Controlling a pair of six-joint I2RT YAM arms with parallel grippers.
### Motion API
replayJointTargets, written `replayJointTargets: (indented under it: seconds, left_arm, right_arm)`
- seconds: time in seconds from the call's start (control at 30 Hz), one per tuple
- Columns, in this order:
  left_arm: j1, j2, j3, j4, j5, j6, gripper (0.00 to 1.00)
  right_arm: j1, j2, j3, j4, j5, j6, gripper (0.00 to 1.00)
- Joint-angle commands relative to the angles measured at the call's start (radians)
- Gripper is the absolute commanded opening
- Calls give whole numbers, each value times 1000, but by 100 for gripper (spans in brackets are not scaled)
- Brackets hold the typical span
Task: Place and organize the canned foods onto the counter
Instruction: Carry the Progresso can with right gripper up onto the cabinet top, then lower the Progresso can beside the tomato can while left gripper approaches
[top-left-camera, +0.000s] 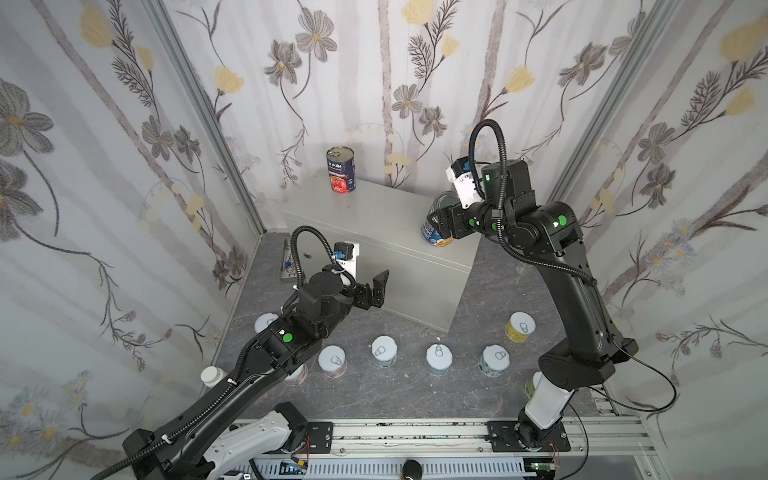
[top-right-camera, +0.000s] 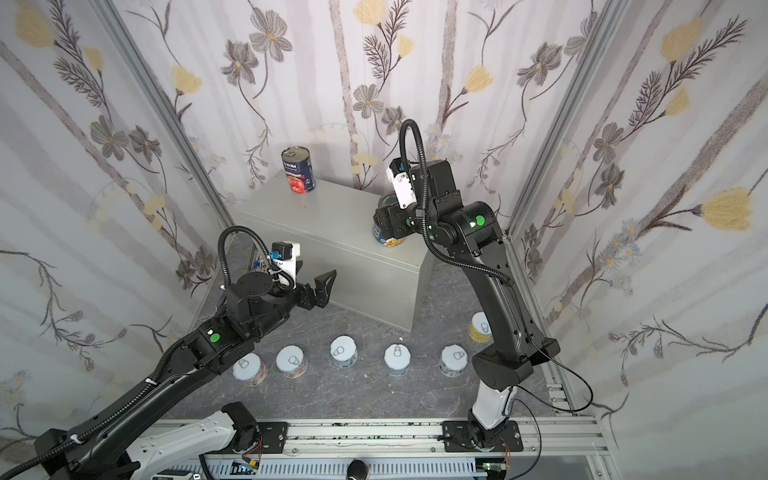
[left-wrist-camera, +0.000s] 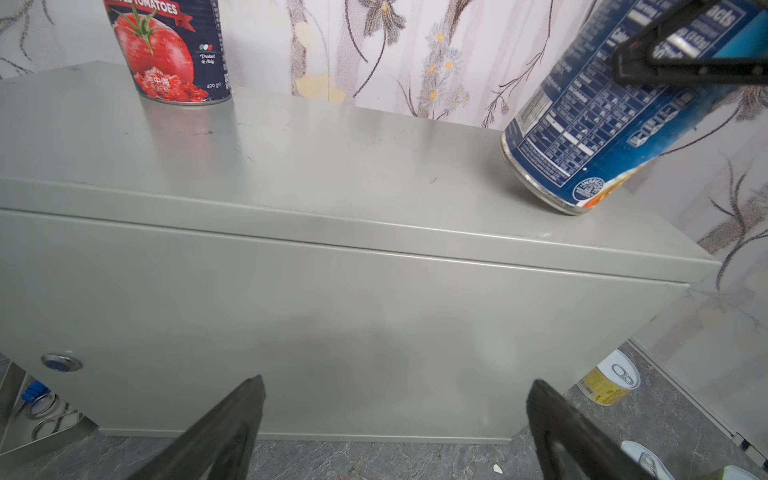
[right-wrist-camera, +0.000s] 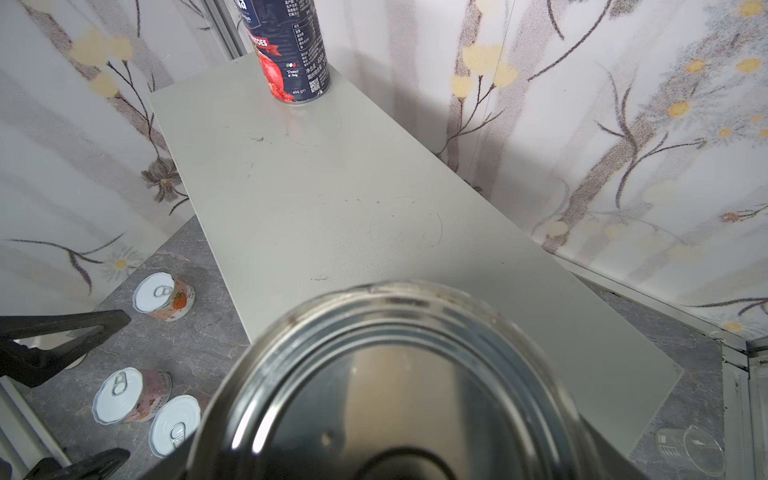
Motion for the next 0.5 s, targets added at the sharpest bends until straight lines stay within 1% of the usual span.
replayJointTargets:
  seconds: [0.0,0.13,0.33,0.47]
  left_arm:
    - [0,5,6,20,0,11,100]
    - [0,14,18,20,6,13,100]
    - [0,24,44,20,32,6,100]
    - [-1,22,55,20,29,21,100]
  right_arm:
    - [-4,16,6,45,-12,-15,62]
    - [-4,30,15,48,-17,-17,75]
    - [-5,56,28,60,-23,-18,83]
    - [-2,73,28,78,-23,-20,86]
